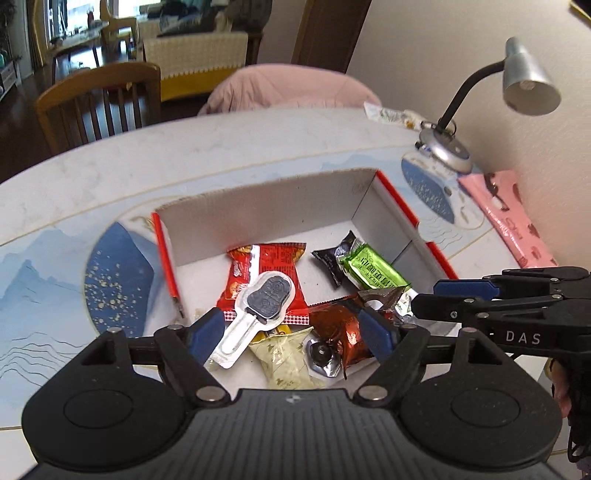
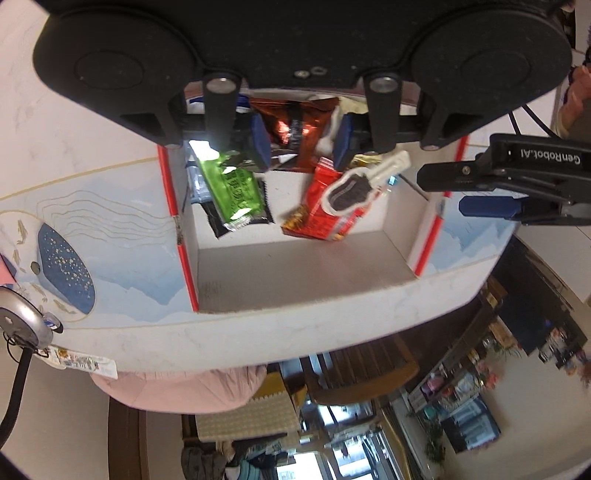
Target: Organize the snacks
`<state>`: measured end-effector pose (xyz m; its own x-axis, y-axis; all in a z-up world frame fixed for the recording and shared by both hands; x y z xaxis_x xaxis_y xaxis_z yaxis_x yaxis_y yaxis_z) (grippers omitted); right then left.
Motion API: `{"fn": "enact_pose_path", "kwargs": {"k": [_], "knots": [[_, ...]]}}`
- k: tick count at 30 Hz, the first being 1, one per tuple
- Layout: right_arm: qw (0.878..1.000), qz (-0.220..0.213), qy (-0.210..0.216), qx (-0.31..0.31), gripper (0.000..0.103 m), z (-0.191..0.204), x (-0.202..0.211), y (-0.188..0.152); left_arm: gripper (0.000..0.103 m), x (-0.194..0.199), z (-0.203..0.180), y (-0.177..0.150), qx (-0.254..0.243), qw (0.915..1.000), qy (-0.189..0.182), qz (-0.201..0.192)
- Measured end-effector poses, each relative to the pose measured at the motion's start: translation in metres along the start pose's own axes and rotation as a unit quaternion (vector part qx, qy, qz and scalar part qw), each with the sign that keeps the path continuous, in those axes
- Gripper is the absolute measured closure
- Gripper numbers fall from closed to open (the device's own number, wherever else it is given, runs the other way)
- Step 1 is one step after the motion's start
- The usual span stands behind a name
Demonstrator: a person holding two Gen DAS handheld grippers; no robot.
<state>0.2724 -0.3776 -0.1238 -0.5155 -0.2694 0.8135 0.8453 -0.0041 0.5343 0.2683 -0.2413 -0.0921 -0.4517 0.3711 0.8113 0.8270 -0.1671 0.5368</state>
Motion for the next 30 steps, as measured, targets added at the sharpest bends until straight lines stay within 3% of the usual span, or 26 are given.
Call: {"fn": "enact_pose_path", "kwargs": {"k": [3, 10, 17, 22, 30], "knots": [[1.000, -0.017, 0.002, -0.008, 0.000, 0.008, 0.010, -0.002, 0.022, 0.017, 0.005, -0.003, 0.001, 0.9998, 0.002, -0.018], [0.997, -0.070, -0.024, -0.006, 0.000, 0.022, 0.035, -0.004, 0.019, 0.052, 0.013, -0.010, 0.006, 0.9984, -0.009, -0.055], [0.988, -0.148, -0.034, -0.017, 0.000, 0.038, 0.063, -0.014, 0.001, 0.082, 0.015, -0.023, 0.000, 0.9954, -0.020, -0.093], [0.978, -0.203, -0.054, 0.002, 0.000, 0.059, 0.080, -0.027, 0.001, 0.093, 0.016, -0.036, -0.006, 0.9949, -0.020, -0.099], [0.969, -0.239, -0.058, -0.006, 0.000, 0.076, 0.095, -0.041, 0.001, 0.105, 0.020, -0.054, 0.003, 0.9944, -0.011, -0.105]]}}
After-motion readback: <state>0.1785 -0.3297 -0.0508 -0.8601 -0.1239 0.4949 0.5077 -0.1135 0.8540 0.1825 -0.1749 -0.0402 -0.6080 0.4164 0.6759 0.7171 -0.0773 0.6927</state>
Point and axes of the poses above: each gripper's, at about its wrist camera, not at the fingertips, and x roughly against the way its jaws point, z to its left, y to its top, the point moved 8 cm from there along -x, roughly the way its jaws point, and after that the axes turned 2 degrees about -y, right-handed, at the moved point
